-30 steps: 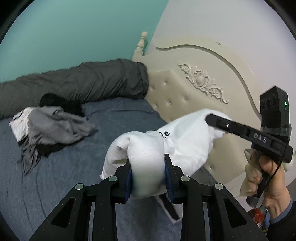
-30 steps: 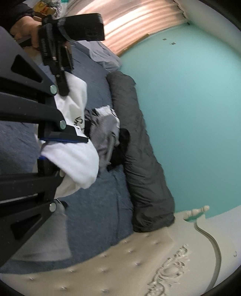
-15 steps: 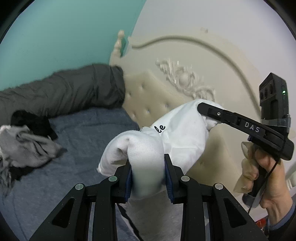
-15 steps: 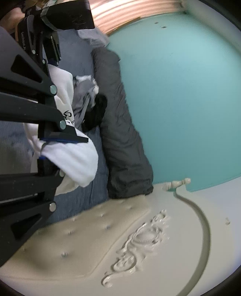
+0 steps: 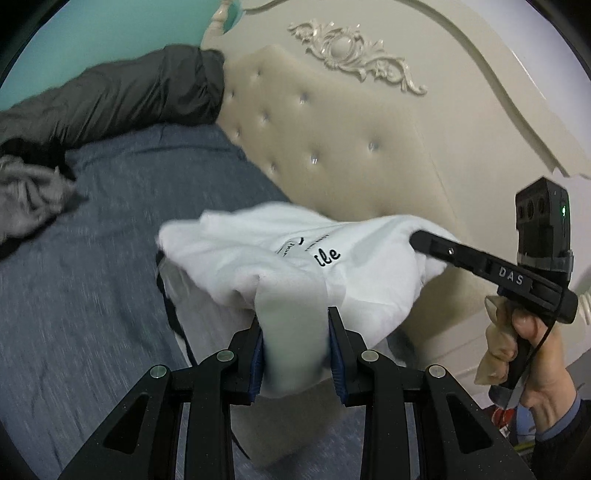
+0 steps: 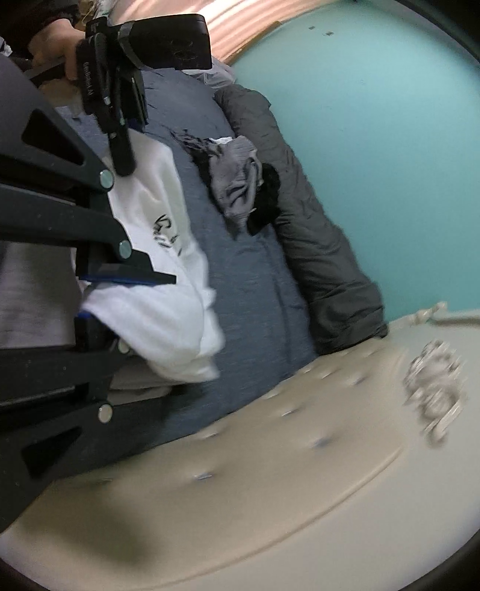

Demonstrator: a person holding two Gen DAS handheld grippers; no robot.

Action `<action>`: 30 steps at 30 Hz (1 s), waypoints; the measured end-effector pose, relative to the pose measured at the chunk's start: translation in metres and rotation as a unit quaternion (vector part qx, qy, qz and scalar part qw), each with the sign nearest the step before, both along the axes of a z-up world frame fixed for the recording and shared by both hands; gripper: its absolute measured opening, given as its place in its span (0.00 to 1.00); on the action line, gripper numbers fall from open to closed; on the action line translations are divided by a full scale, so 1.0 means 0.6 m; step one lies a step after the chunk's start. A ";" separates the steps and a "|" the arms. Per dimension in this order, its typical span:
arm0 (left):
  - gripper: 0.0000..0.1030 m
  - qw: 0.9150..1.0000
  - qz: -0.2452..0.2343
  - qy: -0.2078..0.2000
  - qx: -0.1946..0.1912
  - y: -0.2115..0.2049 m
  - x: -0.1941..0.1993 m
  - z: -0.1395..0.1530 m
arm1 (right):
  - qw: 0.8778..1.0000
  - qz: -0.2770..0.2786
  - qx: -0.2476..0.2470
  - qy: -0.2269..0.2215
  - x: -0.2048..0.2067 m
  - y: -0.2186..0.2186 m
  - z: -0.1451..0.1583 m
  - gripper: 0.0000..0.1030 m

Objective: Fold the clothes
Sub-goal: 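Lift the folded white shirt with the right tool and carry it toward the clothes stack, then lower the folded shirt onto the stack of folded dark clothes with the right tool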

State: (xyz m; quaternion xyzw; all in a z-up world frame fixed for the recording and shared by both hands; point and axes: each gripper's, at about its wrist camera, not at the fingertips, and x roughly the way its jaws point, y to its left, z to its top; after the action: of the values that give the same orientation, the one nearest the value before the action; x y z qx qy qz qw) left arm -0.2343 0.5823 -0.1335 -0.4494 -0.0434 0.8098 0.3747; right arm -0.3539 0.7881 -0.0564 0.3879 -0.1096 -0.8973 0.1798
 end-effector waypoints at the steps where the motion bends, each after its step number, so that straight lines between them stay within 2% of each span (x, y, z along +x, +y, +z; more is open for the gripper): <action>1: 0.31 1.000 0.000 -0.006 -0.002 0.000 0.006 -0.008 | 1.000 -0.002 -0.004 -0.008 0.011 0.005 -0.010 0.09; 6: 0.31 0.999 0.007 -0.029 -0.013 -0.008 0.043 -0.049 | 0.999 -0.011 -0.024 -0.040 0.062 0.018 -0.054 0.09; 10: 0.31 0.999 0.010 -0.038 -0.013 -0.019 0.063 -0.059 | 0.998 -0.015 -0.037 -0.051 0.088 0.019 -0.076 0.09; 20: 0.31 0.996 0.022 -0.085 0.018 -0.054 0.065 -0.086 | 0.995 -0.014 -0.052 -0.086 0.107 0.023 -0.109 0.09; 23: 0.34 0.992 0.027 -0.119 0.035 -0.061 0.062 -0.111 | 0.993 -0.019 -0.052 -0.103 0.108 0.030 -0.133 0.09; 27: 0.41 0.987 0.037 -0.143 0.059 -0.081 0.067 -0.125 | 0.992 -0.028 -0.046 -0.115 0.111 0.039 -0.161 0.09; 29: 0.41 0.989 0.037 -0.135 0.057 -0.093 0.074 -0.117 | 0.992 -0.036 -0.032 -0.113 0.114 0.041 -0.162 0.12; 30: 0.41 0.990 0.037 -0.125 0.053 -0.099 0.077 -0.110 | 0.993 -0.040 -0.025 -0.111 0.115 0.042 -0.163 0.16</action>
State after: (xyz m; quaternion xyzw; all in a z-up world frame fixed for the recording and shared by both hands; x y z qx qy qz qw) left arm -0.1878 0.5229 -0.1994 -0.5244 -0.1495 0.7570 0.3599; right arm -0.2848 0.8134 -0.1540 0.4760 -0.1672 -0.8519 0.1404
